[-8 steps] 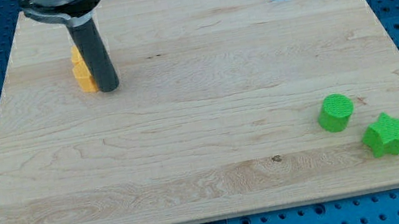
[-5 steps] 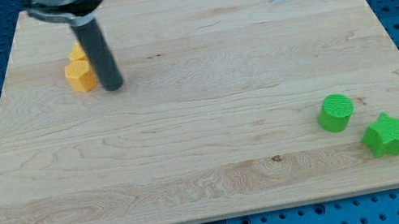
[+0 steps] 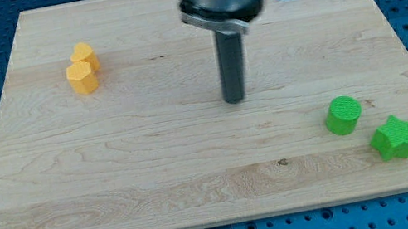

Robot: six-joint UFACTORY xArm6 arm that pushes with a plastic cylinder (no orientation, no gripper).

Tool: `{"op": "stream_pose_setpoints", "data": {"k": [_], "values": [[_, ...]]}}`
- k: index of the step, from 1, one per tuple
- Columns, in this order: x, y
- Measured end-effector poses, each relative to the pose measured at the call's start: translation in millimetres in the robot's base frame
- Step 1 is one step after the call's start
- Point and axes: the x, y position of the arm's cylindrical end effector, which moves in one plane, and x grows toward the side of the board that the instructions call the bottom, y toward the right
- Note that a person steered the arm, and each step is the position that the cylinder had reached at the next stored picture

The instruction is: Move the green circle top to the green star

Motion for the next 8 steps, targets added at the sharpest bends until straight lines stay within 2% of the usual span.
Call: {"op": "stream_pose_setpoints", "data": {"k": [1, 2, 8], "values": [[41, 57], [51, 75], [67, 104]]}}
